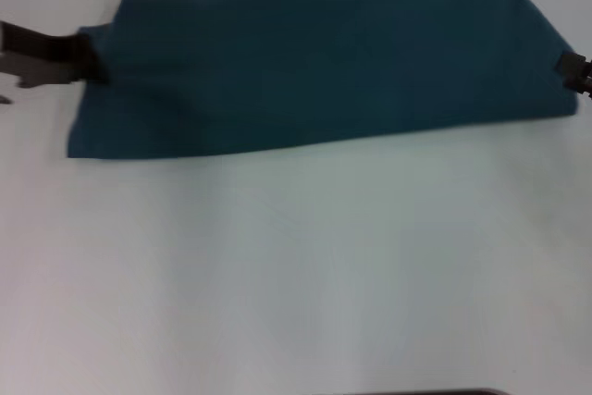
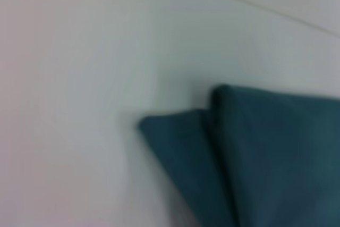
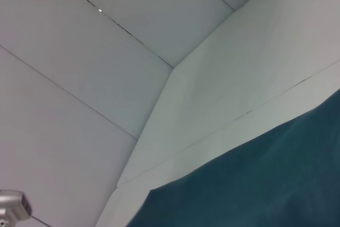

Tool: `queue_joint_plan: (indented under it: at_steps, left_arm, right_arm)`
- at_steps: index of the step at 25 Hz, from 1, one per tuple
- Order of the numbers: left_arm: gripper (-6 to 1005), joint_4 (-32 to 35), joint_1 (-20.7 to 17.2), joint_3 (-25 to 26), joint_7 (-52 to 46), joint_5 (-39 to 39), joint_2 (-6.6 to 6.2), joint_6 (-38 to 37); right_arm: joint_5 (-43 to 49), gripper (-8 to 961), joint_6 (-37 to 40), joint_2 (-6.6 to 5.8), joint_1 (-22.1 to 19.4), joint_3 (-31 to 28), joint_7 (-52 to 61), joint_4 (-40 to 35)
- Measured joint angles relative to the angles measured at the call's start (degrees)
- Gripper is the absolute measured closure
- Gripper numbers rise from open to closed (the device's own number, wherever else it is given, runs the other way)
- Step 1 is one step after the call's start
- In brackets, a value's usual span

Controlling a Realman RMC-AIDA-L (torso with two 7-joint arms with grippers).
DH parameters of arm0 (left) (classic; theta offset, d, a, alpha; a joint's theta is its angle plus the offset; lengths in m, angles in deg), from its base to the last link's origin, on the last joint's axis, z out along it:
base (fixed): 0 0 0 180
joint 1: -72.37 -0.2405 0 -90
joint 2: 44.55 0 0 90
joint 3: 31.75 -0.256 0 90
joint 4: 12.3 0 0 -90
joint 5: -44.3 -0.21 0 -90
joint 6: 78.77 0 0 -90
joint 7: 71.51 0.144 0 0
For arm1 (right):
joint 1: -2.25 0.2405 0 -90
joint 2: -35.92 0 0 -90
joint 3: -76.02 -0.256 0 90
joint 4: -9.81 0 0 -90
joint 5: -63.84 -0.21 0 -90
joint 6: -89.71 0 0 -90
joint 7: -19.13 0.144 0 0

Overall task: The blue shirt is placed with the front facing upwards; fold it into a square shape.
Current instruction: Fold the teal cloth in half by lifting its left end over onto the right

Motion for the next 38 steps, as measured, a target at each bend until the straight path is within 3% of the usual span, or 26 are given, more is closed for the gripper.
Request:
queue_joint_plan:
  at_steps: [13,17,22,29,33,38]
  left_arm:
    - [958,0.5,-3.5,6.8,-0.4,-0.1,-7.20,-0.4]
    - [958,0.6,-3.9,7.2,-0.7,-0.5,-8.25,0.3]
    - [958,0.2,-4.0,7.6,-1.2,-1.6,-8.42,0.0]
    - [958,-2.0,-2.7,8.4,-1.2,-0.7,-7.91,-6.2]
    - [958,-4.9,-0.9,9.7,-0.9,1.9,-7.04,-12.9]
    - [957,-6.4,0.2,9.7,-1.1,2.1,-6.32,-15.0]
  right_arm:
    - [0.0,26,-0.5,-0.14,0.2,0.0,0.7,0.0]
    - [0.2,26,-0.9,-0.14,0.2,0.0,0.7,0.0]
    - [0.2,26,-1.0,-0.14,0.2,0.0,0.7,0.0]
    - [0.3,26,-1.1,-0.10,0.1,0.5,0.3,0.0]
    - [0.4,26,-2.1,0.11,0.2,0.6,0.1,0.0]
    - [1.5,26,-2.6,0.28,0.4,0.7,0.1,0.0]
